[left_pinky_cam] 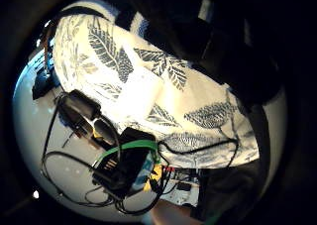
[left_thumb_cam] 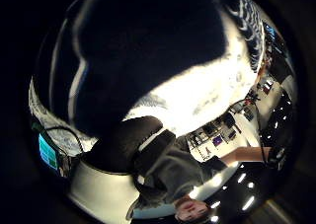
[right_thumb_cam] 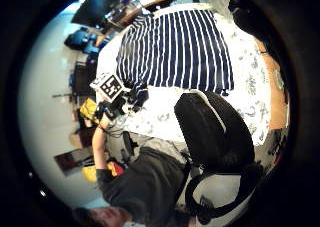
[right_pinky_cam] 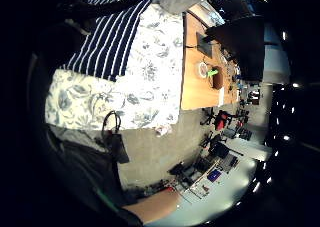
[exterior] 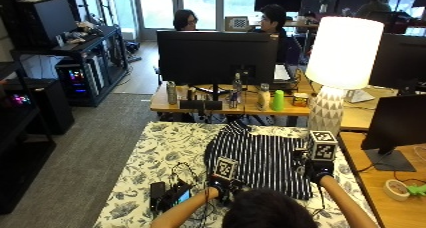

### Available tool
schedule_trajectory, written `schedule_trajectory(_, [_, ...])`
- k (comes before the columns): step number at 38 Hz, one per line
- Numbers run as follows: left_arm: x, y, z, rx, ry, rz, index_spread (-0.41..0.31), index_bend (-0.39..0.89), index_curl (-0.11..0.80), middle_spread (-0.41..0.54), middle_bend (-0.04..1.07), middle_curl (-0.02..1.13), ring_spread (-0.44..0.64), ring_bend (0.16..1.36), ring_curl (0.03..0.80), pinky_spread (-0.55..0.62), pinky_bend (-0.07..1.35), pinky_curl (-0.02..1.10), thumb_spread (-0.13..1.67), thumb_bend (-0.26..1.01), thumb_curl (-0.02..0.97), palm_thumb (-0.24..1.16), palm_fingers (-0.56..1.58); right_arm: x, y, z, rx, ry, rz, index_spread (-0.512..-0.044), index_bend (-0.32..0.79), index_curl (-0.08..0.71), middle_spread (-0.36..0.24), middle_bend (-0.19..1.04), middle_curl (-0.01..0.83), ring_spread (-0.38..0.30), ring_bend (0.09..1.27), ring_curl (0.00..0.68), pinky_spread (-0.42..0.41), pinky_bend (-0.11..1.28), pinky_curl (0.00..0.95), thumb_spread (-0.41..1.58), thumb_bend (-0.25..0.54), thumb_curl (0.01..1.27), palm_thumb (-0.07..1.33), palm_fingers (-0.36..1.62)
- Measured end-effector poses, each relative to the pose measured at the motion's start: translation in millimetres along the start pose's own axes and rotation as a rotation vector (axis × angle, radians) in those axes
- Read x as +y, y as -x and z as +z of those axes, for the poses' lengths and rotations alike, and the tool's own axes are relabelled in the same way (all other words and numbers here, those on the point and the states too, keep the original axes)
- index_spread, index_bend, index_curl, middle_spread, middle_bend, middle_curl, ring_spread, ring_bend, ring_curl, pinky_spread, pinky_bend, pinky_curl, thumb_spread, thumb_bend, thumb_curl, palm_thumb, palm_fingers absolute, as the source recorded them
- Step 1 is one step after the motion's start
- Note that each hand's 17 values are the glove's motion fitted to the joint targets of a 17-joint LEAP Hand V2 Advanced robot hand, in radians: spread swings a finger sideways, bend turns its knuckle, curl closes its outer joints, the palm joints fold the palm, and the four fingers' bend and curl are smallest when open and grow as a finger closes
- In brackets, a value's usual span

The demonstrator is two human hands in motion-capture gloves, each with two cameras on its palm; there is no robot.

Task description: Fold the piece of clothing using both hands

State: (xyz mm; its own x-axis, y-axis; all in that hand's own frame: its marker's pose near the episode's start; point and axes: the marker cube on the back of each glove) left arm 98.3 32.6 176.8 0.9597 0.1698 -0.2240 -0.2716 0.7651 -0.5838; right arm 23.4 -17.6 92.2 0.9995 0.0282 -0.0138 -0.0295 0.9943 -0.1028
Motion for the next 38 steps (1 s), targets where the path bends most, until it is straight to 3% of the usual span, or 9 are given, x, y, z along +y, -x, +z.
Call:
schedule_trajectory(7, [2.6, -1.0, 1.0, 0.005, -0.027, -0.074, 0.191, 0.13, 0.105, 0.506, 0.18, 0.09, 0.49, 0.78, 0.282, 0.35, 1.00, 0.37, 0.88, -0.01, 0.217, 0.10, 0.00, 8.8, 6.5, 6.4, -0.001, 0.042, -0.022, -0.274, 0.12, 0.213, -0.026, 0.25, 0.331, 0.002, 0.47, 0.318, 0.105, 0.45, 0.312, 1.26, 0.128, 0.16, 0.45, 0.60])
schedule_trajectory(10, [3.3, -3.3, -0.7, 0.013, -0.034, -0.050, 0.170, 0.18, 0.138, 0.472, 0.19, 0.11, 0.47, 0.76, 0.274, 0.34, 0.96, 0.35, 0.92, 0.00, 0.228, 0.15, 0.07, 5.6, 7.8, 11.5, -0.001, 0.044, -0.024, -0.274, 0.12, 0.216, -0.026, 0.24, 0.340, 0.002, 0.47, 0.323, 0.101, 0.45, 0.317, 1.26, 0.119, 0.16, 0.46, 0.60])
schedule_trajectory(13, [1.8, -5.1, -1.5, -0.007, -0.041, -0.013, 0.141, 0.24, 0.181, 0.418, 0.19, 0.13, 0.44, 0.74, 0.265, 0.33, 0.89, 0.33, 1.02, 0.06, 0.245, 0.26, 0.17, 3.1, 10.1, 17.4, -0.001, 0.052, -0.033, -0.274, 0.12, 0.219, -0.026, 0.24, 0.347, 0.002, 0.47, 0.327, 0.099, 0.45, 0.321, 1.27, 0.108, 0.17, 0.47, 0.60])
schedule_trajectory(17, [-7.9, 1.1, -5.7, -0.083, -0.165, -0.067, 0.104, 0.23, 0.214, 0.354, 0.18, 0.15, 0.40, 0.75, 0.271, 0.28, 0.84, 0.32, 1.14, 0.11, 0.256, 0.37, 0.25, -13.4, 8.2, 34.6, 0.008, 0.064, -0.040, -0.271, 0.12, 0.226, -0.026, 0.23, 0.356, 0.002, 0.47, 0.332, 0.097, 0.44, 0.324, 1.28, 0.097, 0.17, 0.48, 0.60])
schedule_trajectory(22, [-17.3, 0.8, -12.4, -0.119, -0.323, -0.022, 0.005, 0.20, 0.247, 0.223, 0.17, 0.17, 0.25, 0.74, 0.275, 0.10, 0.83, 0.32, 1.27, 0.19, 0.269, 0.49, 0.44, -22.4, 11.8, 58.7, 0.012, 0.159, -0.094, -0.271, 0.12, 0.230, -0.029, 0.24, 0.370, 0.002, 0.45, 0.334, 0.096, 0.43, 0.326, 1.29, 0.083, 0.18, 0.50, 0.62])
schedule_trajectory(26, [-15.6, 4.4, -22.0, -0.140, -0.295, -0.031, -0.069, 0.22, 0.279, 0.068, 0.19, 0.20, 0.06, 0.70, 0.269, -0.13, 0.85, 0.32, 1.32, 0.23, 0.289, 0.58, 0.77, -26.9, 20.1, 89.4, 0.011, 0.253, -0.169, -0.274, 0.06, 0.214, -0.038, 0.24, 0.379, -0.005, 0.45, 0.342, 0.102, 0.45, 0.336, 1.26, 0.094, 0.20, 0.56, 0.57])
schedule_trajectory(29, [-14.9, 8.0, -31.4, -0.140, -0.286, -0.050, -0.111, 0.21, 0.299, -0.031, 0.19, 0.23, -0.08, 0.67, 0.277, -0.25, 0.83, 0.32, 1.34, 0.26, 0.299, 0.64, 0.93, -37.0, 20.2, 111.2, 0.059, 0.222, -0.164, -0.279, 0.06, 0.206, -0.038, 0.23, 0.383, -0.007, 0.47, 0.353, 0.105, 0.47, 0.347, 1.23, 0.090, 0.21, 0.60, 0.52])
schedule_trajectory(31, [-17.4, 9.9, -36.1, -0.147, -0.300, -0.051, -0.134, 0.12, 0.288, -0.099, 0.26, 0.27, -0.18, 0.69, 0.299, -0.33, 0.85, 0.33, 1.35, 0.27, 0.308, 0.68, 1.09, -44.9, 18.6, 124.2, 0.078, 0.199, -0.147, -0.281, 0.06, 0.199, -0.042, 0.22, 0.383, -0.008, 0.48, 0.357, 0.107, 0.48, 0.352, 1.19, 0.088, 0.23, 0.63, 0.50])
schedule_trajectory(38, [-19.1, 12.5, -45.3, -0.118, -0.267, -0.014, -0.168, 0.04, 0.246, -0.205, 0.32, 0.35, -0.31, 0.79, 0.377, -0.40, 0.93, 0.40, 1.41, 0.32, 0.326, 0.78, 1.18, -65.7, 12.3, 165.9, 0.043, 0.183, -0.093, -0.292, 0.18, 0.240, -0.052, 0.16, 0.369, -0.016, 0.47, 0.348, 0.106, 0.46, 0.340, 1.08, 0.068, 0.26, 0.71, 0.60])
